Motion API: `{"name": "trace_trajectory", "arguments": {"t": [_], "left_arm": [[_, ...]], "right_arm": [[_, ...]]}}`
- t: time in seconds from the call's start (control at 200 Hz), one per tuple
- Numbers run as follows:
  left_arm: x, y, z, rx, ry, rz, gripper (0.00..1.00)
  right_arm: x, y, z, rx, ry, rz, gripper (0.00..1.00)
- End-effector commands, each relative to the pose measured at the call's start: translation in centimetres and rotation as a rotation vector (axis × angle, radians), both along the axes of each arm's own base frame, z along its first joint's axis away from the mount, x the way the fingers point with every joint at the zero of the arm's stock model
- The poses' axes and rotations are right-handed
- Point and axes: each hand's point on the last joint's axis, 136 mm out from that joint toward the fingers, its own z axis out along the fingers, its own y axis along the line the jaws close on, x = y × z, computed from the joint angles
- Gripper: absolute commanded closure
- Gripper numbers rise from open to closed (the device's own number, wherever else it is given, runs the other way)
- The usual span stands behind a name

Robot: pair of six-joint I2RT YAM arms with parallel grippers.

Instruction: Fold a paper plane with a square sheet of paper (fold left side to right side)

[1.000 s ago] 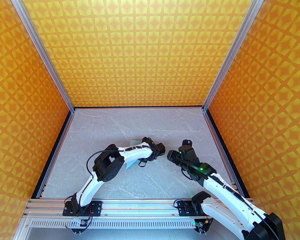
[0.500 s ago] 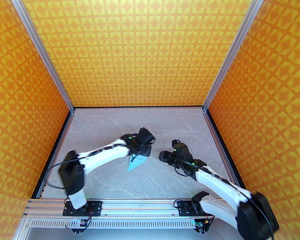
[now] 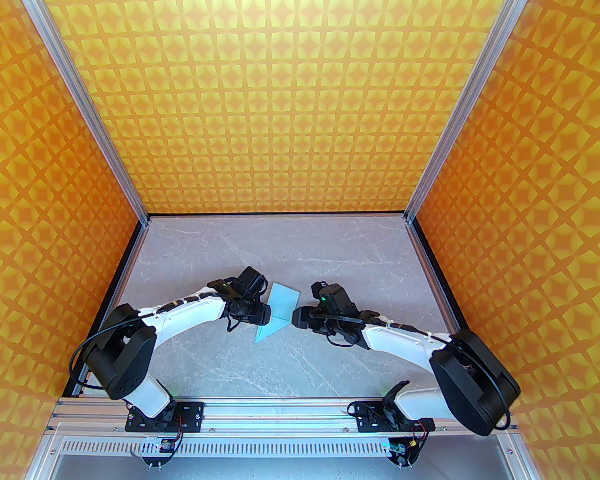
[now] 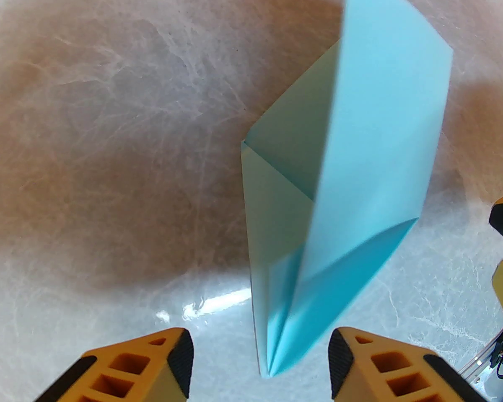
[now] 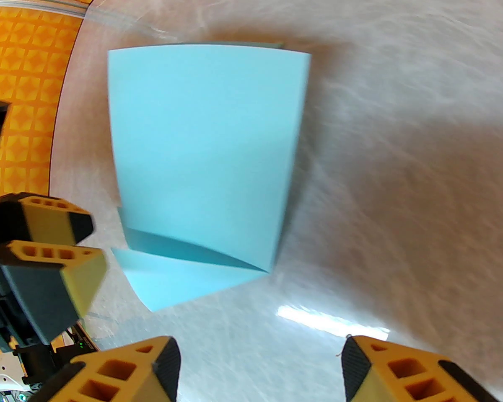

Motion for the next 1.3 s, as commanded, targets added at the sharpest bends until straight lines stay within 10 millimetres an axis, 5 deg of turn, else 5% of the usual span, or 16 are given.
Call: {"name": "trace_trajectory", "arguments": {"t": [0.0, 0.31, 0.39, 0.73, 0.965, 1.295], "left_arm": [[0.3, -2.2, -0.2, -0.118, 0.003, -0.064, 0.42], [0.9, -2.2, -2.5, -0.107, 0.039, -0.034, 0.56], [1.0, -2.3, -2.5, -0.12, 0.038, -0.017, 0.67], [1.2, -3.4, -2.9, -0.205, 0.057, 0.042, 0.67], [1.0, -3.4, -3.4, -0.206, 0.067, 0.045, 0.67], [1.0, -3.5, -2.3, -0.231, 0.052, 0.043, 0.64]], "right_arm": [[0.9, 0.7, 1.0, 0.018, -0.027, -0.007, 0.32], [0.8, 0.3, 0.9, -0.005, -0.026, -0.014, 0.32], [0.8, 0.4, 0.8, -0.004, -0.025, -0.009, 0.34], [0.7, 2.7, -1.1, 0.021, 0.024, 0.036, 0.45], [1.5, 4.1, -0.3, 0.058, 0.004, 0.05, 0.81], [2.0, 5.3, -2.4, 0.034, 0.048, 0.067, 0.82]]}}
